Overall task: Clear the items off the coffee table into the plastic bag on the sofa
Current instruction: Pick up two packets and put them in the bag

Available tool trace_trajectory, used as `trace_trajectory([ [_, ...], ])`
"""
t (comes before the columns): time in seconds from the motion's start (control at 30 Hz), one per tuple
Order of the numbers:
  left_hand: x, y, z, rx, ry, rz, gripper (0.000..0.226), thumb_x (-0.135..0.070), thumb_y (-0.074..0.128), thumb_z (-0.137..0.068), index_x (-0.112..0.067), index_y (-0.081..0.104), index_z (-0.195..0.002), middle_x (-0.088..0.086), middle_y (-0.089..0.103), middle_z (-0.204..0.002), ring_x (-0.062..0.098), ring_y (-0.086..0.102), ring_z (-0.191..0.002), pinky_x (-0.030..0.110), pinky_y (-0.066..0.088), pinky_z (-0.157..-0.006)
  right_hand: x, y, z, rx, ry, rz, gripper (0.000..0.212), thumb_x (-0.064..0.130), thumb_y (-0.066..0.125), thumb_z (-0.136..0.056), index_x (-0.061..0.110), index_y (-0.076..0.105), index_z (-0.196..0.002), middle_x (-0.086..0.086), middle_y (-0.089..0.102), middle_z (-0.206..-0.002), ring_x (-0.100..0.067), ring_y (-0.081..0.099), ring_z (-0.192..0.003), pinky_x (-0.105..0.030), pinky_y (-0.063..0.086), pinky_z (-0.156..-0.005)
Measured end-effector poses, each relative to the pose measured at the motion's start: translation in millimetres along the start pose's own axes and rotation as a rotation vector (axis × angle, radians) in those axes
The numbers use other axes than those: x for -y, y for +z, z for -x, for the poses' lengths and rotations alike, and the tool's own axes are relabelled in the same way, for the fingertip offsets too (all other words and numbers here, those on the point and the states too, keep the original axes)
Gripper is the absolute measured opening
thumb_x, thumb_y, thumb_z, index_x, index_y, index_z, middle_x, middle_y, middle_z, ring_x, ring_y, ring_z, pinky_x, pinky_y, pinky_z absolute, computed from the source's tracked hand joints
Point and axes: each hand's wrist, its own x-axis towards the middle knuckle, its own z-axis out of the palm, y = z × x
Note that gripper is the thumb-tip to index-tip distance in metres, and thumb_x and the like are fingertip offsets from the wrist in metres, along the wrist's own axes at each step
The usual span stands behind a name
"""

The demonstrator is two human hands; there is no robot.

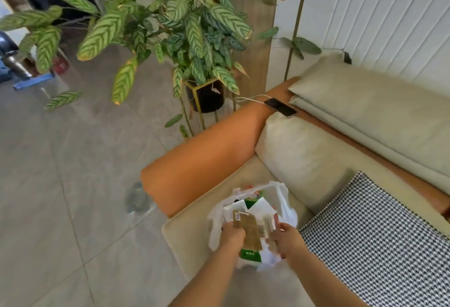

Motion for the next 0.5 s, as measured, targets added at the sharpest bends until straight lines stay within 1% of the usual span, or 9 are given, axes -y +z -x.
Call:
trace_trajectory([
  [0.07,-12.5,6.0,-19.0,-0.019,-0.03,-0.059,0.033,-0.013,0.037,-0.096,-0.014,0.052,-0.125,0.011,0.061,-0.119,0.027,0.061,-0.103,0.041,0.05,-0.096,9.0,6.2,-15.5,-0.001,0.056,-0.049,0.026,0.006,0.05,-0.093,0.009,0.053,-0.119,-0.013,0.062,-0.102,-0.026,0.062,-0.086,-0.026,0.052,-0.06],
  [0.13,-20.9,5.4,-19.1,-0.038,-0.066,-0.064,0.038,-0.018,0.031,-0.101,-0.016,0.042,-0.137,0.01,0.054,-0.129,0.024,0.056,-0.109,0.036,0.046,-0.102,15.2,13.1,-25.3,-0.004,0.084,-0.033,0.039,0.007,0.05,-0.093,0.01,0.045,-0.132,-0.015,0.059,-0.114,-0.027,0.062,-0.091,-0.025,0.052,-0.059],
  [0.2,-30.1,4.9,-31.5,-0.03,-0.098,-0.085,0.042,-0.018,0.026,-0.103,-0.018,0.033,-0.144,0.008,0.05,-0.135,0.021,0.051,-0.112,0.034,0.041,-0.106,26.4,21.2,-41.4,-0.05,0.094,-0.005,0.047,0.007,0.048,-0.093,0.012,0.038,-0.139,-0.014,0.056,-0.123,-0.023,0.06,-0.089,-0.024,0.049,-0.057],
  [0.27,-32.3,5.6,-53.3,-0.033,-0.086,-0.15,0.043,-0.016,0.027,-0.102,-0.017,0.032,-0.144,0.009,0.049,-0.137,0.023,0.05,-0.118,0.036,0.04,-0.108,35.9,27.9,-55.3,-0.097,0.081,-0.012,0.053,0.006,0.047,-0.093,0.013,0.031,-0.143,-0.012,0.056,-0.121,-0.021,0.056,-0.085,-0.026,0.048,-0.059],
  [0.33,-33.2,6.6,-74.6,-0.064,-0.074,-0.227,0.046,-0.013,0.032,-0.101,-0.017,0.03,-0.146,0.01,0.047,-0.14,0.026,0.05,-0.124,0.037,0.041,-0.107,39.6,32.9,-69.8,-0.105,0.056,-0.067,0.064,-0.003,0.048,-0.089,0.015,0.024,-0.146,-0.012,0.055,-0.116,-0.018,0.055,-0.071,-0.026,0.045,-0.056],
  [0.4,-35.8,6.3,-84.3,-0.054,-0.045,-0.27,0.047,-0.012,0.035,-0.1,-0.016,0.03,-0.147,0.012,0.048,-0.139,0.028,0.05,-0.124,0.038,0.041,-0.106,39.6,34.5,-80.9,-0.095,0.031,-0.093,0.073,-0.011,0.048,-0.086,0.016,0.019,-0.149,-0.017,0.05,-0.126,-0.016,0.052,-0.064,-0.026,0.042,-0.054],
  [0.47,-32.5,6.4,-90.8,-0.033,-0.035,-0.314,0.046,-0.014,0.036,-0.1,-0.016,0.032,-0.146,0.011,0.05,-0.136,0.028,0.052,-0.122,0.036,0.042,-0.104,37.7,34.9,-84.0,-0.08,0.024,-0.084,0.075,-0.011,0.047,-0.086,0.016,0.017,-0.149,-0.015,0.045,-0.127,-0.015,0.052,-0.064,-0.026,0.043,-0.056],
  [0.5,-31.0,6.3,-91.6,-0.027,-0.034,-0.329,0.045,-0.014,0.036,-0.1,-0.016,0.033,-0.145,0.011,0.052,-0.134,0.027,0.052,-0.12,0.034,0.042,-0.102,37.2,34.3,-84.0,-0.071,0.024,-0.077,0.074,-0.011,0.048,-0.086,0.015,0.018,-0.149,-0.014,0.043,-0.129,-0.016,0.052,-0.067,-0.028,0.046,-0.059],
])
